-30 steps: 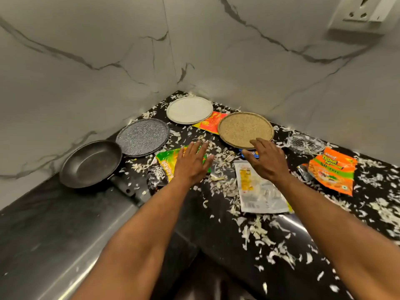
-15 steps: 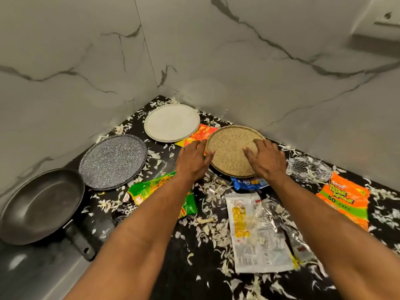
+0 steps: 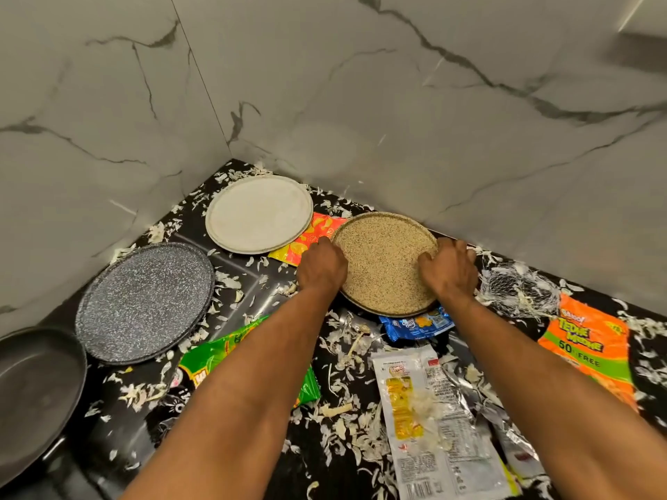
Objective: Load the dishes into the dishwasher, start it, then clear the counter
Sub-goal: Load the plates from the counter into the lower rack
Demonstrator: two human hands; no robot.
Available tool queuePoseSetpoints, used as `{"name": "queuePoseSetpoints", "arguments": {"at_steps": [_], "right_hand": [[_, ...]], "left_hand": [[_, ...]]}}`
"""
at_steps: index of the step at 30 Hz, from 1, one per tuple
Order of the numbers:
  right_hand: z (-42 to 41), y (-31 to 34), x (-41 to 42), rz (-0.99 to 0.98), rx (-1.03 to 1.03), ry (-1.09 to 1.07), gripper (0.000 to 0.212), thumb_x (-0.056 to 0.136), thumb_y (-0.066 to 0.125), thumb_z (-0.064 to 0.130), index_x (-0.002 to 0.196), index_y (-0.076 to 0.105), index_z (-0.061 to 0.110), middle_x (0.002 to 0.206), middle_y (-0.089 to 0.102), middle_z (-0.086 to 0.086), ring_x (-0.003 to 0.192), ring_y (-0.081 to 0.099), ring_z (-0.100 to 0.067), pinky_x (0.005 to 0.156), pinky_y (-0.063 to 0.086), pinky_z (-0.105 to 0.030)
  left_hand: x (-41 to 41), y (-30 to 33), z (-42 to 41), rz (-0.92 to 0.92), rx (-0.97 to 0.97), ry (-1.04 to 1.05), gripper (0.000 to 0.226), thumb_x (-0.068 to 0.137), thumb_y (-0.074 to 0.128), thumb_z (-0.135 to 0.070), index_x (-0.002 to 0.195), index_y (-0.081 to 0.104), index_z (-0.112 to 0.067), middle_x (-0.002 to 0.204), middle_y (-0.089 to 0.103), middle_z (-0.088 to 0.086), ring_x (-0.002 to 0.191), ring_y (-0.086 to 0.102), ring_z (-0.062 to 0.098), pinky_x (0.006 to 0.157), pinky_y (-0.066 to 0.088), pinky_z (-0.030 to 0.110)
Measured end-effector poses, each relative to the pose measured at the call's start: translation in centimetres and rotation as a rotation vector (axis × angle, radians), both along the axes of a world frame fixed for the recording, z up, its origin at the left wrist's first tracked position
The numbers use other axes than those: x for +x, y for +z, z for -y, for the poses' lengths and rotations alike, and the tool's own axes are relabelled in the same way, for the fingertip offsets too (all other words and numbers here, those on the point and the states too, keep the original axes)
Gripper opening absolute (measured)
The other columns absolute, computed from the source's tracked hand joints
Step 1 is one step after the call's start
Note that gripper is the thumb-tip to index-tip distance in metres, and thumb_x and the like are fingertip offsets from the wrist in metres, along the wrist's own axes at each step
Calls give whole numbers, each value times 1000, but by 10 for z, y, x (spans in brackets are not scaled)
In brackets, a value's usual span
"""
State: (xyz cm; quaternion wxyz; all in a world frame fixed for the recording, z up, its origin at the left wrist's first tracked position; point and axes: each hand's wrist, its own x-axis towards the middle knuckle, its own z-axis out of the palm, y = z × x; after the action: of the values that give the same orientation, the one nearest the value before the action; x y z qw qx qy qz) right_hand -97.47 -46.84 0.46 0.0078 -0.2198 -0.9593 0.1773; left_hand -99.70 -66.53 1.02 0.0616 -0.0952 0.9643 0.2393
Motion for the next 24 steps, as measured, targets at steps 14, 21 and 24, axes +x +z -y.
{"name": "queuePoseSetpoints", "arguments": {"at_steps": [14,21,24], "right_hand": [[-6,34,10,-258,-518,-165,48,91,60,22,138,52,13,129,57,-10,93,61,-21,75,46,-26],[-2,40,43,-296,-679,-268,32,95,54,22,123,62,10,74,58,0,62,51,-17,59,39,-30],[-1,44,63,-305,-635,-301,17,98,53,23,98,63,10,69,54,0,63,48,-20,57,34,-31]], "left_hand": [[23,38,-14,-161,361,314,29,104,36,-26,116,55,-7,112,63,17,101,57,32,73,33,32],[51,45,-8,-169,352,251,34,105,34,-31,115,55,-7,101,61,11,84,46,21,71,30,30],[61,39,-2,-163,362,221,37,104,34,-36,112,56,-7,105,63,13,90,55,28,72,38,33]]}}
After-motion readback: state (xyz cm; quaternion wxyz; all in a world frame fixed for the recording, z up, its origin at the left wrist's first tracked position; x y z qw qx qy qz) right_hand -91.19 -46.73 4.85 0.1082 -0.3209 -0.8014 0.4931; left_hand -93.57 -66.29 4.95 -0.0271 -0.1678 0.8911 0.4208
